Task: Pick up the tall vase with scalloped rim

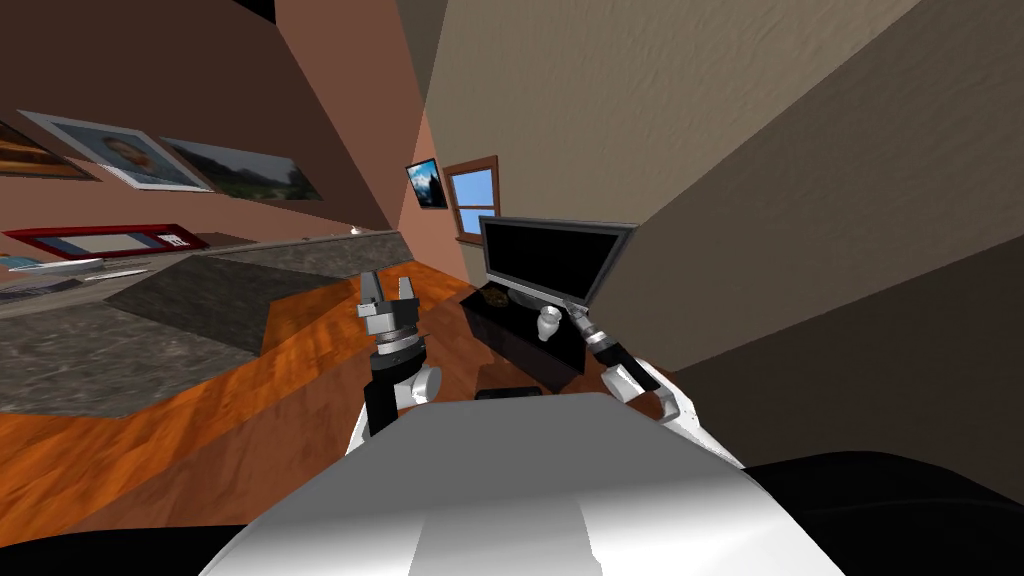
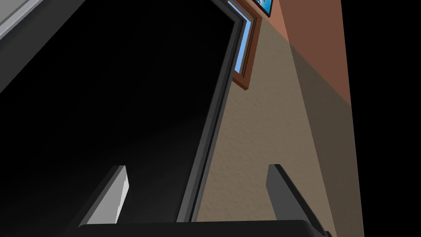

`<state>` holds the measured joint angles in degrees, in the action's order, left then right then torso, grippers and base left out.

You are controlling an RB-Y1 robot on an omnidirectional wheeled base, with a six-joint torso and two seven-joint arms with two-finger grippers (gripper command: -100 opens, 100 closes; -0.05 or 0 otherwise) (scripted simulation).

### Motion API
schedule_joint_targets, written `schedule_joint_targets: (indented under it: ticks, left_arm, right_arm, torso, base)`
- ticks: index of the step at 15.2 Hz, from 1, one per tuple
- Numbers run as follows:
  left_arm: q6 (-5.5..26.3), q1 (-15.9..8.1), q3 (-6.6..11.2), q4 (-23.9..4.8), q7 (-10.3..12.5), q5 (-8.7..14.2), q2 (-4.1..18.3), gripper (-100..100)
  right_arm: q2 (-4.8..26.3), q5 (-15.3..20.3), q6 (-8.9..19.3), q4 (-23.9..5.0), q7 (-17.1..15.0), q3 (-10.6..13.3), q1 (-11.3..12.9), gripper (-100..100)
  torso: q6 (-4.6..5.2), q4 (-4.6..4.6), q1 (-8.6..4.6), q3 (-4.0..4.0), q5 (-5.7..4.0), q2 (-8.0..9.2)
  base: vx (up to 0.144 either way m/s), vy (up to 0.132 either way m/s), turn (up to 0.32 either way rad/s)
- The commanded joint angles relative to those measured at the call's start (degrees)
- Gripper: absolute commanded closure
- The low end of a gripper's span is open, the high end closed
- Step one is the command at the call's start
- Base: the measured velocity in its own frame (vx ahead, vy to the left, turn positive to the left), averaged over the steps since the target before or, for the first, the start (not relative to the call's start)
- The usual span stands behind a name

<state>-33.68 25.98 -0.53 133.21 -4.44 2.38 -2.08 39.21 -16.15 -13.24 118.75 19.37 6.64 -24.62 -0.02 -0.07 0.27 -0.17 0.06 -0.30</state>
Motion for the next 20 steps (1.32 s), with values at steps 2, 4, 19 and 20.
schedule_joint_targets:
  ticks: [2, 4, 19, 20]
  left_arm:
    - [0.0, 0.0, 0.0, 0.0, 0.0, 0.0, 0.0, 0]
    - [0.0, 0.0, 0.0, 0.0, 0.0, 0.0, 0.0, 0]
    - [0.0, 0.0, 0.0, 0.0, 0.0, 0.0, 0.0, 0]
    - [0.0, 0.0, 0.0, 0.0, 0.0, 0.0, 0.0, 0]
  right_arm:
    - [3.1, -0.9, 0.8, -1.3, 0.9, 0.6, 0.2, -100]
    - [6.1, -2.0, 2.4, -2.4, 2.2, 1.4, 0.3, -100]
    - [25.2, -10.1, 13.4, -10.2, 11.8, 8.1, 1.1, -100]
    - [26.6, -10.1, 13.4, -10.2, 11.8, 8.1, 1.1, -100]
  torso:
    - [0.0, 0.0, 0.01, 0.0, 0.0, 0.0]
    - [0.01, 0.01, -0.03, 0.03, 0.0, 0.05]
    - [0.01, 0.0, 0.12, 0.0, 0.03, 0.01]
    - [0.0, 0.0, 0.18, -0.01, 0.04, -0.02]
  base:
    - [0.056, 0.057, 0.042]
    - [0.06, 0.054, 0.061]
    - [0.073, 0.078, 0.069]
    - [0.089, 0.104, 0.066]
